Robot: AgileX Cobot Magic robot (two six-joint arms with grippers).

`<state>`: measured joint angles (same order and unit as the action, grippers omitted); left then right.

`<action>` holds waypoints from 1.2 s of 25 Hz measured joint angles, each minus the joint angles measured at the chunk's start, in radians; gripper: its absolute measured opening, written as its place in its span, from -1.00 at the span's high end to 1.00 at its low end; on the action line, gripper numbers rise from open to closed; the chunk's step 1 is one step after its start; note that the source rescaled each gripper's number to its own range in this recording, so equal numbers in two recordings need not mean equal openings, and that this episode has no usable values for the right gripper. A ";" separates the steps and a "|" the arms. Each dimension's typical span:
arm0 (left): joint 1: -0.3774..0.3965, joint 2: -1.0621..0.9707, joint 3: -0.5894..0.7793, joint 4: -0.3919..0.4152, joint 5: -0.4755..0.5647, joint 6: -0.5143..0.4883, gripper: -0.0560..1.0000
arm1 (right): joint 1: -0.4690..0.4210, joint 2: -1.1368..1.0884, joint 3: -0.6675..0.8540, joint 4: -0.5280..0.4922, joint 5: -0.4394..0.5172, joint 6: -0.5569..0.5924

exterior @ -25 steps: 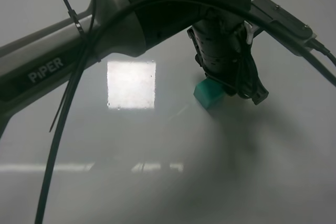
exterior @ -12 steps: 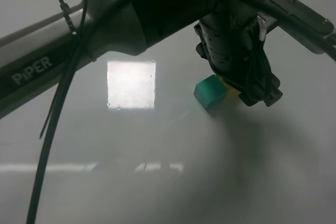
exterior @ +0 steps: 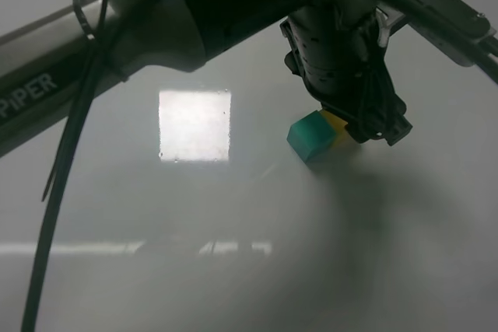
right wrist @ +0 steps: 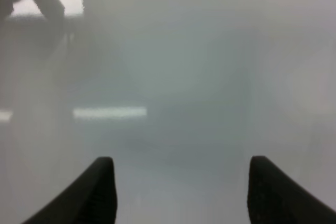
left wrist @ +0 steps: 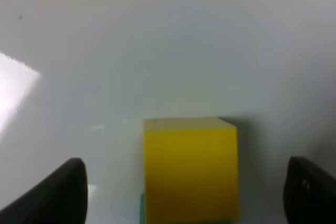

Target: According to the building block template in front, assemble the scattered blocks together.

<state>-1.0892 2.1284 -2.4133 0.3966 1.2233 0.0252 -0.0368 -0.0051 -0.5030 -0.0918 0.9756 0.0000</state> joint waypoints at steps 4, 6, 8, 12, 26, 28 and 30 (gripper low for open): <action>0.000 -0.051 0.104 0.005 0.000 0.001 -0.51 | 0.000 0.000 0.000 0.000 0.000 0.000; 0.000 -0.075 0.151 0.013 0.002 0.000 -0.51 | 0.000 0.000 0.000 0.000 0.000 0.000; 0.001 -0.087 0.166 0.018 0.003 -0.008 -0.51 | 0.000 0.000 0.000 0.000 0.000 0.000; 0.001 -0.085 0.169 0.023 0.002 -0.025 -0.51 | 0.000 0.000 0.000 0.000 0.000 0.000; 0.013 -0.035 0.177 0.035 -0.002 -0.025 -0.48 | 0.000 0.000 0.000 0.000 0.000 0.000; 0.017 -0.029 0.177 0.038 -0.009 -0.025 -0.48 | 0.000 0.000 0.000 0.000 0.000 0.000; 0.020 -0.028 0.177 0.038 -0.012 -0.025 -0.48 | 0.000 0.000 0.000 0.000 0.000 0.000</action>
<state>-1.0691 2.1003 -2.2364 0.4350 1.2111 0.0000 -0.0368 -0.0051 -0.5030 -0.0918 0.9756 0.0000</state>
